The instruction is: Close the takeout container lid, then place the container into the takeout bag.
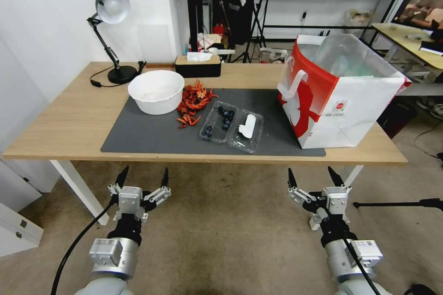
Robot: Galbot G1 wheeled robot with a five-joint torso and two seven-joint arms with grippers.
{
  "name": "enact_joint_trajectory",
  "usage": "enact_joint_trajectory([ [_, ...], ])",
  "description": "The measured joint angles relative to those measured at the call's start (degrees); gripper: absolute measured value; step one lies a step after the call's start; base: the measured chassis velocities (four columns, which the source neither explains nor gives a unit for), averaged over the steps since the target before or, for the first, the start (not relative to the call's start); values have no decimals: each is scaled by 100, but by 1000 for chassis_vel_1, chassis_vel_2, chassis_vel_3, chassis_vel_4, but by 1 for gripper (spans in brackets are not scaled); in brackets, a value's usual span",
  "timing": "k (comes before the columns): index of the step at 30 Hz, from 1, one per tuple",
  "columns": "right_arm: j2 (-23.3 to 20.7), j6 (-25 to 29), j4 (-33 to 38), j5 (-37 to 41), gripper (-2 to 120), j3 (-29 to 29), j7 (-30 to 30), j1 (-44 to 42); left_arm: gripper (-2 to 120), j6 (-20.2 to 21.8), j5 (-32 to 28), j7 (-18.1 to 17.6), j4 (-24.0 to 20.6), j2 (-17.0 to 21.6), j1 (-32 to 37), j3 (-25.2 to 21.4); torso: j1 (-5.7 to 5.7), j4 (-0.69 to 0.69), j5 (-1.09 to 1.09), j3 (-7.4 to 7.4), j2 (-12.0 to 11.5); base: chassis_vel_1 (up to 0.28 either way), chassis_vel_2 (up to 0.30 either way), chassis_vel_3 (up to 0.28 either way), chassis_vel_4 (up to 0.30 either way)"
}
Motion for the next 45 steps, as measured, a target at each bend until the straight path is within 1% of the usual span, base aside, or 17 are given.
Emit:
enact_joint_trajectory([
  [21,31,27,-22,-39,100,-5,-49,-51,100,5,-30,-40,-7,12,7,45,0,1,-1,0,0,0,0,0,0],
  [22,141,161,-133,-195,100,-16,-216,-199,100,29,-107,-160,-37,51,33,156,0,5,-3,0,0,0,0,0,0],
  [23,238,251,-230,-313,100,-59,-354,-359,100,62,-201,-291,-78,93,67,305,1,1,2,0,0,0,0,0,0],
  [24,238,251,-230,-313,100,-59,-354,-359,100,62,-201,-291,-78,93,67,305,1,1,2,0,0,0,0,0,0],
  [25,321,335,-325,-432,100,-70,-488,-542,100,129,-386,-563,-161,180,135,583,0,-7,1,0,0,0,0,0,0],
  [26,337,401,-356,-466,100,-71,-537,-600,100,207,-590,-859,-250,277,211,904,-1,-1,-3,0,1,0,0,0,0],
  [27,343,417,-377,-472,100,-70,-555,-627,100,253,-713,-1038,-303,337,257,1082,-2,-1,1,0,1,0,0,0,0],
  [28,343,417,-377,-472,100,-70,-555,-627,100,253,-713,-1038,-303,337,257,1082,-2,-1,1,0,1,0,0,0,0],
  [30,341,449,-395,-473,100,-55,-569,-645,100,270,-886,-1296,-345,395,347,1357,-2,1,0,0,0,0,0,0,0],
  [39,318,454,-372,-428,100,68,-609,-601,100,37,-926,-1325,-267,416,306,1361,-1,0,0,0,0,0,0,0,0],
  [45,299,455,-376,-388,100,114,-662,-547,100,-5,-922,-1280,-215,415,253,1315,0,0,0,0,0,0,0,0,0],
])
